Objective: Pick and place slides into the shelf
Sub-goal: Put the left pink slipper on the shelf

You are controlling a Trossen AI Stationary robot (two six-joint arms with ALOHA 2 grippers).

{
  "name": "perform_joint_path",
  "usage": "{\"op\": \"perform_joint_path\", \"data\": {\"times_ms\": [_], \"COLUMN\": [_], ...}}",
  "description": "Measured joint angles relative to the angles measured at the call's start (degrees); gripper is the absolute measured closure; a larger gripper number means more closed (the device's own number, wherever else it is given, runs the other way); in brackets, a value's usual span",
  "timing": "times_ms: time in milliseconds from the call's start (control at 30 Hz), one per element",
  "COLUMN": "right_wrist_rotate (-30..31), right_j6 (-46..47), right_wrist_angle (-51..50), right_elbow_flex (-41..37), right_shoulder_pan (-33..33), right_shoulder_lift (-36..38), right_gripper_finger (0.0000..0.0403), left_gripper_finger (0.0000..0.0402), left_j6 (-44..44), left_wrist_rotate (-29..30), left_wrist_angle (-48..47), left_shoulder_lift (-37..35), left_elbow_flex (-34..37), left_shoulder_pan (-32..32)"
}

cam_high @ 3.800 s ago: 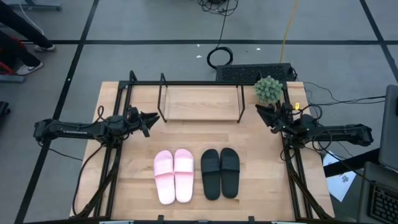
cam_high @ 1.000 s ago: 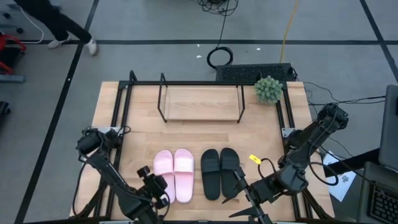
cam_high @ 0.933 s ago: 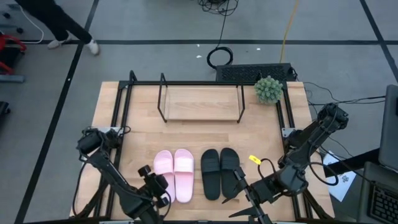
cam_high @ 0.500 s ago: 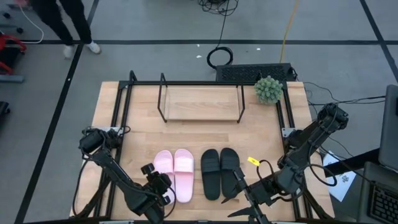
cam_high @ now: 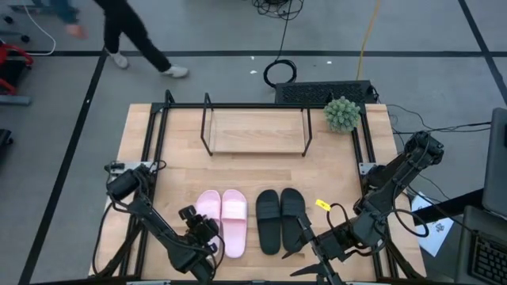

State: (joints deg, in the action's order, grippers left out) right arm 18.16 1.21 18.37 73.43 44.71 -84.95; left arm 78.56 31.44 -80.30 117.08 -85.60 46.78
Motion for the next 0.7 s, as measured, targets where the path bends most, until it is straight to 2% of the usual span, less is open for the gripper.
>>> {"op": "perform_joint_path", "data": {"times_ms": [200,433,700], "right_wrist_rotate": [0.0,0.0,0.0], "right_j6": [-0.3,-0.4,-0.3], "right_wrist_angle": [-0.1,-0.7,-0.7], "right_elbow_flex": [0.0,0.0,0.0], "right_shoulder_pan": [0.0,0.0,0.0], "right_shoulder_lift": [0.0,0.0,0.0], "right_gripper_finger": [0.0227,0.0227,0.0227], "left_gripper_finger": [0.0266,0.0266,0.0266], "left_j6": [-0.4,-3.5,-1.4], "left_wrist_rotate": [0.7,1.0,1.4], "left_wrist_angle": [-0.4,3.8,4.2], "left_shoulder_lift": [0.0,0.0,0.0], "left_elbow_flex": [0.0,2.6,5.7], "left_shoulder_pan": [-0.3,-0.3,-1.9]}}
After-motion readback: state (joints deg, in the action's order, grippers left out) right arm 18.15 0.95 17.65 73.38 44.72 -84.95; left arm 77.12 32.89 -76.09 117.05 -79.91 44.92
